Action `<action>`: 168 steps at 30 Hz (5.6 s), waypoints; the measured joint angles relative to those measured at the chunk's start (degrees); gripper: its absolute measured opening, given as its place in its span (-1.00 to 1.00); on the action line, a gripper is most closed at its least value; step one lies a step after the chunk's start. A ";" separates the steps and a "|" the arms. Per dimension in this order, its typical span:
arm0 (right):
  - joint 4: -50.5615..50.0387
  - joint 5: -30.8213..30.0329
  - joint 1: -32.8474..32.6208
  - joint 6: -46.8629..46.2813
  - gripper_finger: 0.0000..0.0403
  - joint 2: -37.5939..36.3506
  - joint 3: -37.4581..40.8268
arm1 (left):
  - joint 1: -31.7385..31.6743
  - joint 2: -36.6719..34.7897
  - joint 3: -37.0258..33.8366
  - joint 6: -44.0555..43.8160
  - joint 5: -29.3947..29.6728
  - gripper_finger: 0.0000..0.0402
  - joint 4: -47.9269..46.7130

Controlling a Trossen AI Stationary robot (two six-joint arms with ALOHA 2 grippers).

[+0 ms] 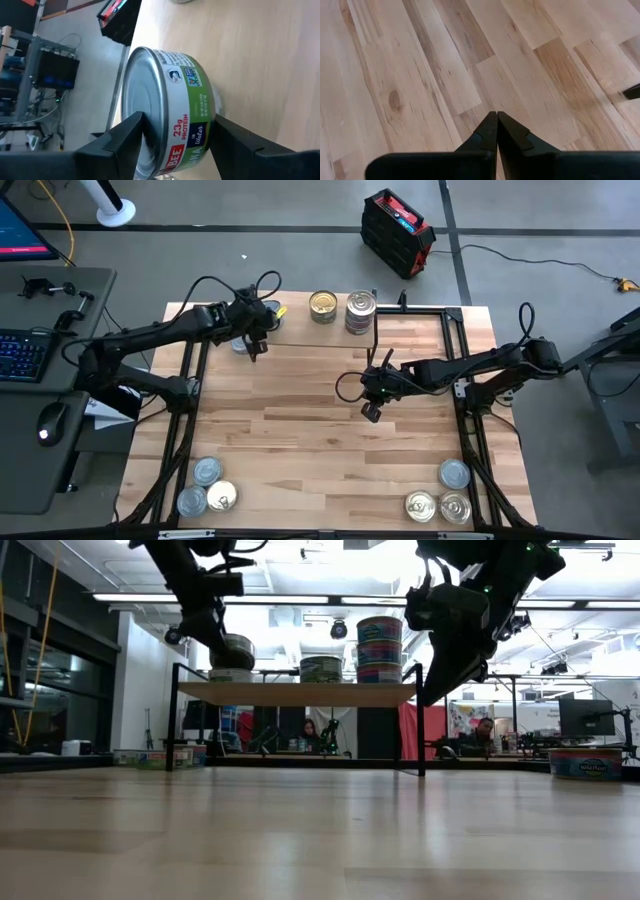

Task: Stack canned seafood by type on shelf
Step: Stack the green white tuna can on top of the other green white tuna can on the shelf, then stack the green white tuna can on top of the other green white tuna cans on the shelf

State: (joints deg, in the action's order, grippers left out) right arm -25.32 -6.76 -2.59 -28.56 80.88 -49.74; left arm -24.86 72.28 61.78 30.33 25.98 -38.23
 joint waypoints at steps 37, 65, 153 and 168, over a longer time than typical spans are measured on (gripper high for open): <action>-1.66 2.78 0.00 5.59 -1.00 -7.09 -0.11 | 17.13 -0.12 8.23 -35.14 11.73 0.59 -5.45; -3.53 11.21 0.00 17.05 -1.00 -12.48 -0.13 | 84.83 3.26 -5.18 -110.18 -19.99 -0.92 -17.10; 10.31 20.20 -2.35 17.11 -1.00 27.52 -18.13 | 32.84 21.43 -28.75 -35.62 -23.63 -1.00 52.33; 9.96 19.30 -1.82 19.80 -1.00 24.58 -18.23 | 32.74 18.57 -30.14 -39.86 -19.72 -1.00 45.99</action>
State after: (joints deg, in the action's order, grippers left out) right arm -15.36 12.53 -4.42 -8.76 105.46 -67.96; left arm 7.88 90.86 31.64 -9.53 6.26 7.76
